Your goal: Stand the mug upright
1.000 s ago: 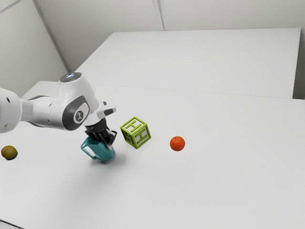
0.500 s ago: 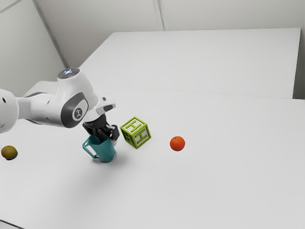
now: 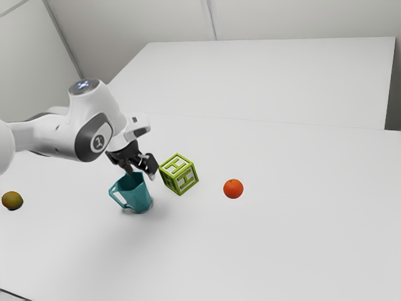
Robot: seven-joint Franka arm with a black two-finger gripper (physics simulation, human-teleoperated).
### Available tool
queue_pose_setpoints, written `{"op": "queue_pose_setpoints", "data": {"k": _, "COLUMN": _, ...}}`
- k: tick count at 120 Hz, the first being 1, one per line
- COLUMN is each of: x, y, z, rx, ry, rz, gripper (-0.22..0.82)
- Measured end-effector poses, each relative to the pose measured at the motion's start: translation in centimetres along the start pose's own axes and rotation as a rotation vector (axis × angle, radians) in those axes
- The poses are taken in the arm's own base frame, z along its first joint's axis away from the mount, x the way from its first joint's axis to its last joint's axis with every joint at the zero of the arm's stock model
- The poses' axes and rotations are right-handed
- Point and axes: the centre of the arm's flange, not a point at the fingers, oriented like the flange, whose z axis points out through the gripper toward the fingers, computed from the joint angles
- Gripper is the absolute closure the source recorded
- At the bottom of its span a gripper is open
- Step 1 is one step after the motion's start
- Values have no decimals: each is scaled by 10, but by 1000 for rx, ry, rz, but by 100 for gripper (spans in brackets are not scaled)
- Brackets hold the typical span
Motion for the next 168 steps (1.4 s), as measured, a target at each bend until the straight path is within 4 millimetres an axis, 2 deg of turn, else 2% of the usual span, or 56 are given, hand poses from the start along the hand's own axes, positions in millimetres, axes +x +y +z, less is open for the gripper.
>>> {"op": "queue_pose_setpoints", "data": {"k": 13, "x": 6, "y": 4, "z": -17, "rx": -3, "ry": 9, "rz": 3, "gripper": 8}}
{"op": "queue_pose_setpoints", "data": {"k": 37, "x": 35, "y": 8, "z": -65, "rx": -38, "ry": -14, "rz": -9, "gripper": 5}}
{"op": "queue_pose_setpoints", "data": {"k": 48, "x": 46, "y": 7, "z": -81, "rx": -53, "ry": -44, "rz": -12, "gripper": 4}}
{"op": "queue_pose_setpoints", "data": {"k": 73, "x": 57, "y": 3, "z": -101, "rx": -75, "ry": -111, "rz": -16, "gripper": 3}}
{"op": "queue_pose_setpoints", "data": {"k": 112, "x": 83, "y": 11, "z": -115, "rx": -94, "ry": -162, "rz": 9, "gripper": 2}}
{"op": "queue_pose_setpoints", "data": {"k": 133, "x": 96, "y": 15, "z": -143, "rx": -77, "ry": -150, "rz": 25, "gripper": 2}}
{"op": "queue_pose_setpoints", "data": {"k": 168, "x": 101, "y": 20, "z": -181, "rx": -61, "ry": -167, "rz": 40, "gripper": 2}}
